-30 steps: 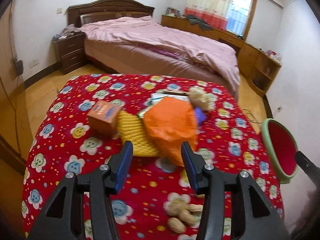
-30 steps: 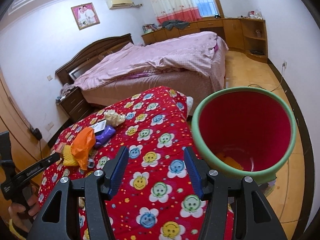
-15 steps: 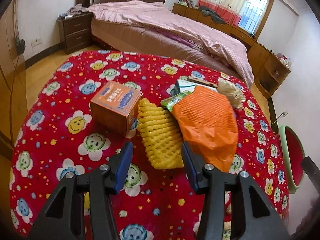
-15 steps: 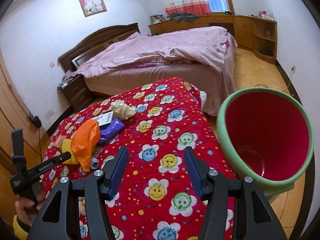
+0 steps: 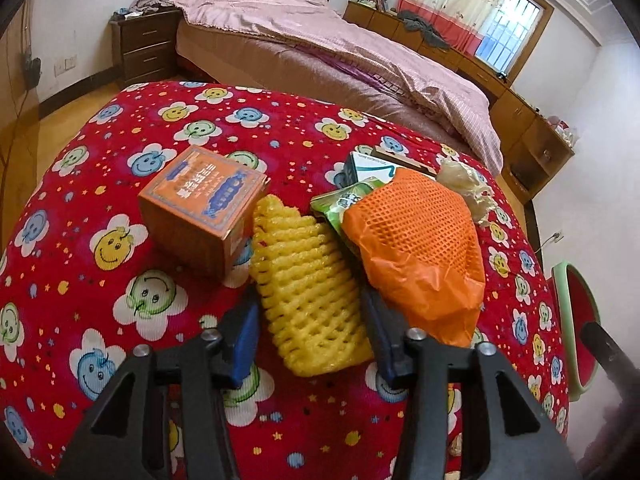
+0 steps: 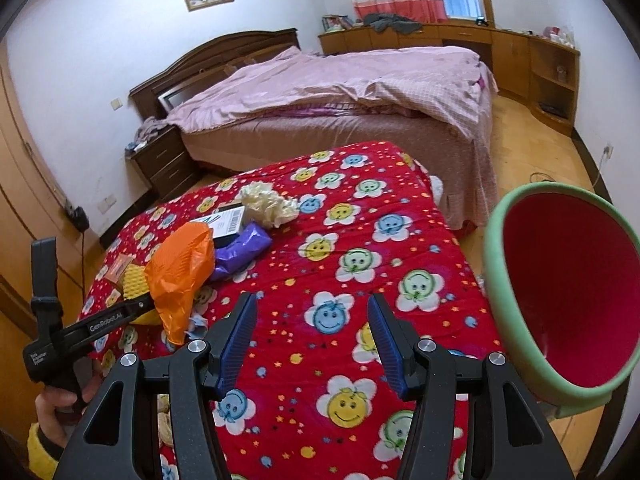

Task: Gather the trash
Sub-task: 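Grasp the second yellow foam net with the left tool while the right tool grasps the orange mesh bag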

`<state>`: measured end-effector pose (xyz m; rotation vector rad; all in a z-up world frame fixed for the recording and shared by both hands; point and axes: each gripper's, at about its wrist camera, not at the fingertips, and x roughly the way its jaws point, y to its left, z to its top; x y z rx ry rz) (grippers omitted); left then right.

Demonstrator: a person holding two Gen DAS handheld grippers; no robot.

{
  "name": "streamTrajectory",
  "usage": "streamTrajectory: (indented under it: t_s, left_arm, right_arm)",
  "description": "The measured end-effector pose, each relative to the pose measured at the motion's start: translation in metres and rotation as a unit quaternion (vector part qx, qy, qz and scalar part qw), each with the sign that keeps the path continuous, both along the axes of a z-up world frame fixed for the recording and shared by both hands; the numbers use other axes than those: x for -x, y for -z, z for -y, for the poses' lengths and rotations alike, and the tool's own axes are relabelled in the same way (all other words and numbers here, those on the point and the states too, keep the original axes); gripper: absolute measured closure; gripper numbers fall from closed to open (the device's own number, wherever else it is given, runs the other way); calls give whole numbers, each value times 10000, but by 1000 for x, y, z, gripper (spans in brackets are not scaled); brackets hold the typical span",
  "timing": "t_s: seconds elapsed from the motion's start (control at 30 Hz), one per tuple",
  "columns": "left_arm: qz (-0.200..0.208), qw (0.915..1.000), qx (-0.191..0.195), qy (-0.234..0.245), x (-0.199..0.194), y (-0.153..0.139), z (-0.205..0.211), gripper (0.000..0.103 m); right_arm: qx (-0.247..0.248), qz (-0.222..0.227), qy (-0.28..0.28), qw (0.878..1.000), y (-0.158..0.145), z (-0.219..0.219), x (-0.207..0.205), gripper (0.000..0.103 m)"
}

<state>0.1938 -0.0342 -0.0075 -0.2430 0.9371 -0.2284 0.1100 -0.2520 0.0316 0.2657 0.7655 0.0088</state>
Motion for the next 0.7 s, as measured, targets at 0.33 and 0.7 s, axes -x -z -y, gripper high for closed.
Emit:
streamTrajectory:
  t_s: [0.33, 0.7]
  left_arm:
    - [230, 9992, 286, 125, 18, -21, -10, 91]
    - [531, 9981, 14, -324, 44, -39, -40, 91]
  right_arm:
    - [51, 35, -406, 9992, -3, -26, -16, 44]
    - [-43, -62, -949, 9955, 6, -70, -44, 44]
